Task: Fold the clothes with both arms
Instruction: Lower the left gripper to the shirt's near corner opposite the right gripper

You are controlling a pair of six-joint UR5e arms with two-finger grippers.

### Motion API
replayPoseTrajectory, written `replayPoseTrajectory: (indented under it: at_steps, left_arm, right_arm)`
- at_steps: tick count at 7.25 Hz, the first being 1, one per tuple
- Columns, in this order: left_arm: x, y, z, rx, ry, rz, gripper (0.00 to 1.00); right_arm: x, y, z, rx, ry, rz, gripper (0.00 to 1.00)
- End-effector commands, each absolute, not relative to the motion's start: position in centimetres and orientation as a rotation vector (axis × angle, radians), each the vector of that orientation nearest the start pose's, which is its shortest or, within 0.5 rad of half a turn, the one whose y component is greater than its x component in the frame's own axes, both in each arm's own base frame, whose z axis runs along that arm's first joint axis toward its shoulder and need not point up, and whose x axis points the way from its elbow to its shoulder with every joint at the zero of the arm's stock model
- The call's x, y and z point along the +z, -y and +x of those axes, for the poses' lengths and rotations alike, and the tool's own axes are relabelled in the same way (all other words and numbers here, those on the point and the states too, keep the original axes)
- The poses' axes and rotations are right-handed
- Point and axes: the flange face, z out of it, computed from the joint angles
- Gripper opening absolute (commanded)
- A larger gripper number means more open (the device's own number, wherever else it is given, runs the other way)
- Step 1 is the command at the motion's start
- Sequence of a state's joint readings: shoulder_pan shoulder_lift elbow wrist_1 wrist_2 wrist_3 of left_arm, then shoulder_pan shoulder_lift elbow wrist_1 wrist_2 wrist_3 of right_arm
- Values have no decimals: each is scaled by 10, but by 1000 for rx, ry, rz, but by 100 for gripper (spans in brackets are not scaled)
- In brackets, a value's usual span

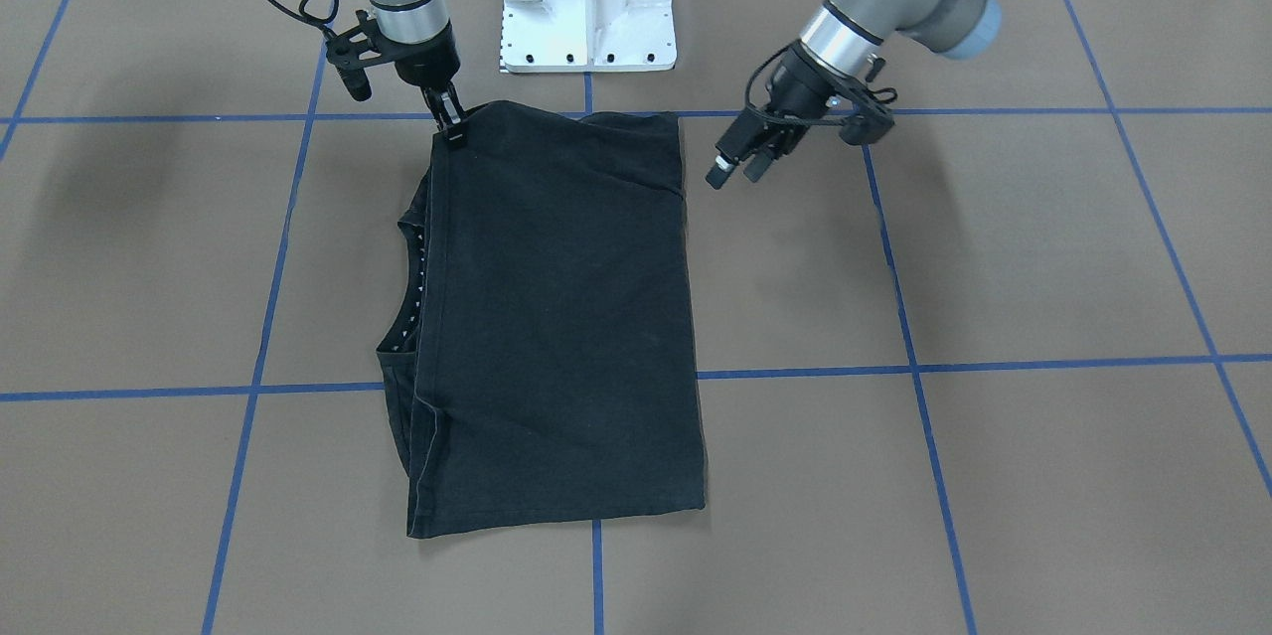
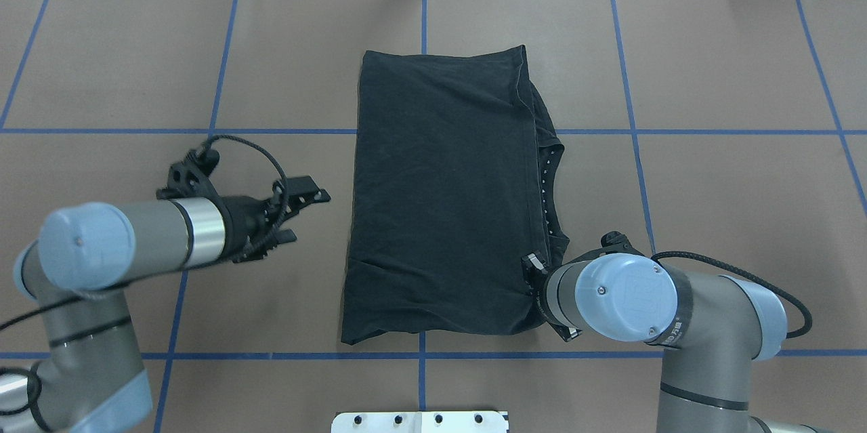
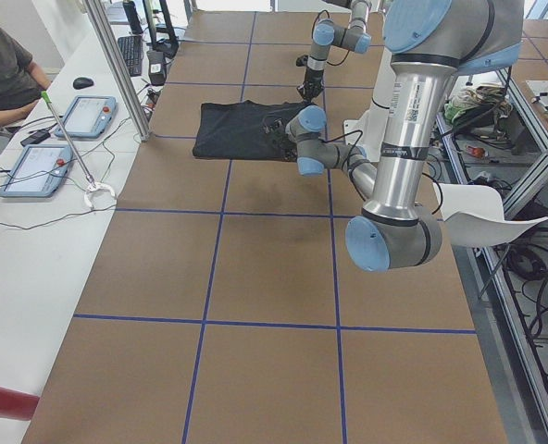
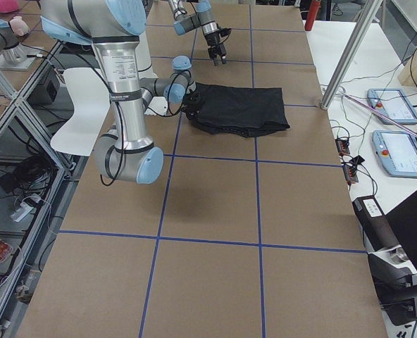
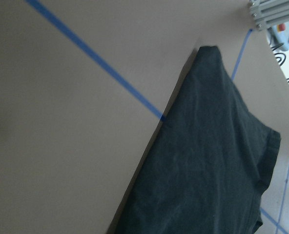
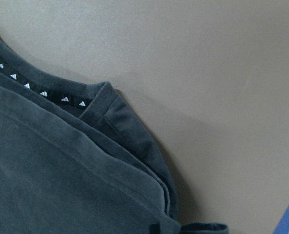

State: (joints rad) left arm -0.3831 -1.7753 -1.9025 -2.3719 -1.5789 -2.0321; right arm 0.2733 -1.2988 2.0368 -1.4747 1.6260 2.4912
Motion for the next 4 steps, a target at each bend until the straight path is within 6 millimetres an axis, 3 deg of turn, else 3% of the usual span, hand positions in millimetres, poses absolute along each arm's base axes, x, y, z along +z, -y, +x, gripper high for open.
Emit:
replayPoseTrajectory:
  at_steps: [1, 4]
  left_arm:
    - [306, 247, 500, -723, -1337, -128, 98]
    - [315, 222, 516, -700, -1308, -159, 94]
  right_arm:
    - [301, 270, -490, 1096, 816, -337, 0]
    - [300, 269, -490, 1092, 819, -338, 0]
